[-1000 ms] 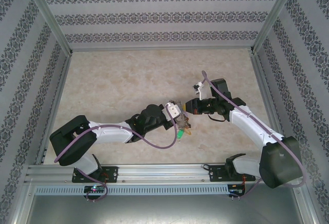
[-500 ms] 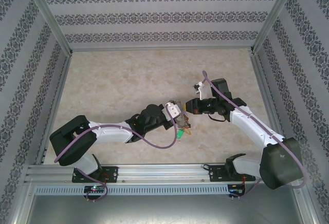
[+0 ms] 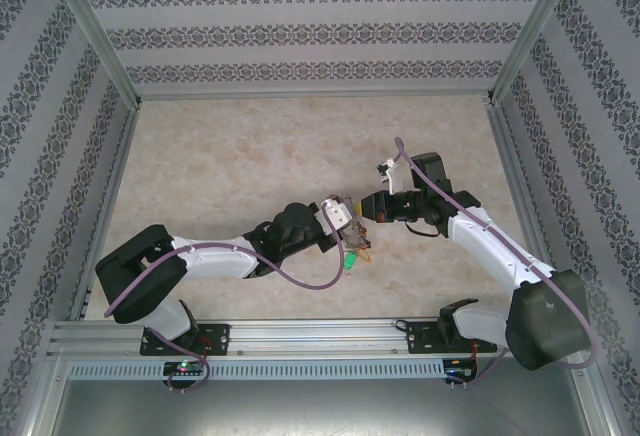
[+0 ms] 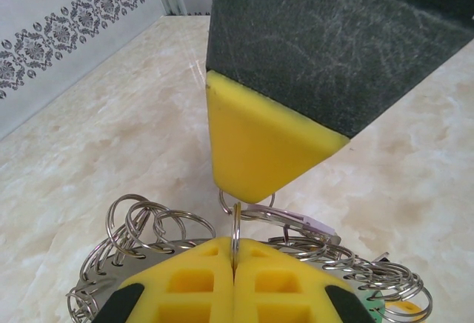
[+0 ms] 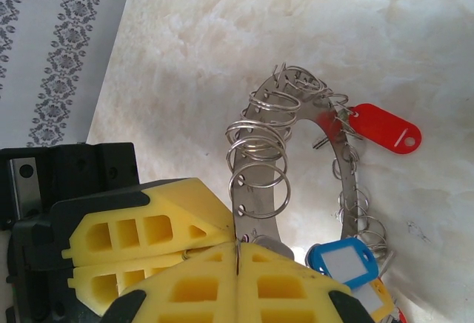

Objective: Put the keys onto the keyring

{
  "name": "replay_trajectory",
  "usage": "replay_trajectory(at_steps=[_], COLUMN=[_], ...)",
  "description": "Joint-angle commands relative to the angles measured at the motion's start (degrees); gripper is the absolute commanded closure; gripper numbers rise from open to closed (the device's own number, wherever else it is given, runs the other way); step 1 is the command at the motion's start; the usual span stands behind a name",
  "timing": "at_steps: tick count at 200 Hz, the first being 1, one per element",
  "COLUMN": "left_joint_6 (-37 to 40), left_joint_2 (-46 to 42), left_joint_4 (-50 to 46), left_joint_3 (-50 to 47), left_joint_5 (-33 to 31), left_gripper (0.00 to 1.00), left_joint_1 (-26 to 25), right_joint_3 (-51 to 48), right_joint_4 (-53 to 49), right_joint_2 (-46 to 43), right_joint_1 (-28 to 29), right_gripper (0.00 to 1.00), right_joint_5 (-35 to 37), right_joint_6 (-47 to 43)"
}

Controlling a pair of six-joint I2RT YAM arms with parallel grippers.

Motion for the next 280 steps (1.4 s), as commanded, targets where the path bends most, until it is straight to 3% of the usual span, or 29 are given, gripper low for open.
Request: replay_trajectory(at_steps=[1,82,186,229,258,280], left_joint_6=[0.92,0.65,0.74,0.83,0.83,1.18], left_joint_2=[-2.0,-3.13,-2.55,-2.7,-3.0,-3.24], left_joint_4=[-0.05,-0.57,-2.97,-3.22,-3.01,-3.29], left_joint_3=[1.09,1.02,1.99,2.06,1.96,2.1], left_joint_5=[-0.44,-0.32,-0.34,-0.3,-0.36,-0.3], left_gripper=[1.0,1.0,1.0,1.0,1.0,1.0], left_joint_1=[0.7,0.65,0.65,0.63,0.66,0.65], right_joint_3=[0.26,-1.36,1.43,1.19,0.84,0.4], right_joint_4=[0.67,-0.44,0.36,-0.48,-2.42,-2.05], right_joint_2=[-1.69,-3.8,-3.72,-4.36,-4.63,-4.37], right_joint_1=[-0.34,-0.38,2.89,3.31,2.74,1.46], right_gripper=[1.0,1.0,1.0,1.0,1.0,1.0], right_joint_5=[-1.91,2.13,-6.05,-2.55,4.81,5.25], right_joint_6=[-1.16,-1.18,-2.67,-4.28,-4.48,-3.44])
